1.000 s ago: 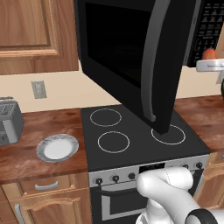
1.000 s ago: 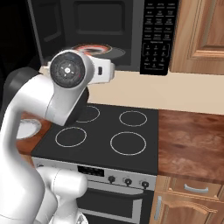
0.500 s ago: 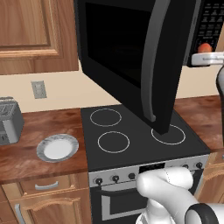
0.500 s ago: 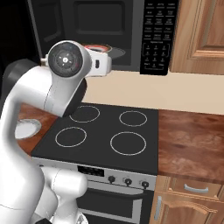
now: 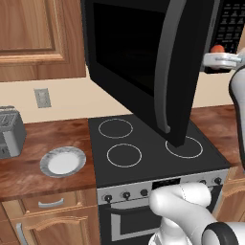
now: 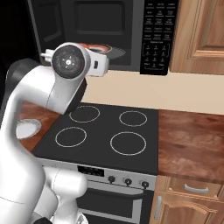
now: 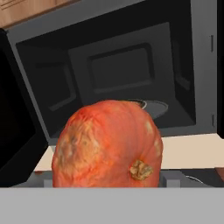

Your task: Pick the squash from the counter and place it in the microwave. Then turn on the microwave.

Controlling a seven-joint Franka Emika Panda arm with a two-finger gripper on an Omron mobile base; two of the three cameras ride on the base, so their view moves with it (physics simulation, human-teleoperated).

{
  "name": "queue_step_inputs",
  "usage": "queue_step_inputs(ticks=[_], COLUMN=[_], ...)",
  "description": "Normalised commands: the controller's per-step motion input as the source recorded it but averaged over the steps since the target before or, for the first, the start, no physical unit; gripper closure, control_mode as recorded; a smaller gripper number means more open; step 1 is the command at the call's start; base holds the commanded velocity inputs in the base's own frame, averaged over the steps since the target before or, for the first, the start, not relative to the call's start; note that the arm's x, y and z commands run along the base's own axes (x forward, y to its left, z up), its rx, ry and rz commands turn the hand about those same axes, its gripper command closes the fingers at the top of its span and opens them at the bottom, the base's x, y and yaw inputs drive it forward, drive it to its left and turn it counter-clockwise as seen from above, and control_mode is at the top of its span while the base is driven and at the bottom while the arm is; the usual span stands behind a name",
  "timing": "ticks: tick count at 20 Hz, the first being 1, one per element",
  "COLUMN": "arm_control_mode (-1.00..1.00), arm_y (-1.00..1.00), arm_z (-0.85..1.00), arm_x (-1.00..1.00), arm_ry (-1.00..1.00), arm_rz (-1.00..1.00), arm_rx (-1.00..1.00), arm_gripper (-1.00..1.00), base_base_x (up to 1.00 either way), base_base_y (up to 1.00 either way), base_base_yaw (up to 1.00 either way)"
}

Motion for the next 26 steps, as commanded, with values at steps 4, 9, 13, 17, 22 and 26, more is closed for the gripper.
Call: queue_step_inputs(ticks=[4, 9, 13, 17, 22, 26], arm_control_mode=[-1.00, -1.00, -1.00, -1.00, -1.00, -1.00], arm_y=[0.03, 0.00, 0.05, 0.06, 0.08, 0.01], arm_z=[0.00, 0.00, 0.03, 0.02, 0.00, 0.00], arm_x=[0.27, 0.29, 0.27, 0.28, 0.29, 0.29], arm_ry=[-0.03, 0.00, 0.00, 0.00, 0.00, 0.00], arm_rz=[0.00, 0.00, 0.00, 0.00, 0.00, 0.03], arm_rx=[0.01, 0.00, 0.00, 0.00, 0.00, 0.00], arm_gripper=[1.00, 1.00, 1.00, 1.00, 1.00, 1.00], base_base_x=[0.00, 0.00, 0.00, 0.00, 0.00, 0.00], base_base_y=[0.00, 0.00, 0.00, 0.00, 0.00, 0.00], base_base_yaw=[0.00, 0.00, 0.00, 0.00, 0.00, 0.00])
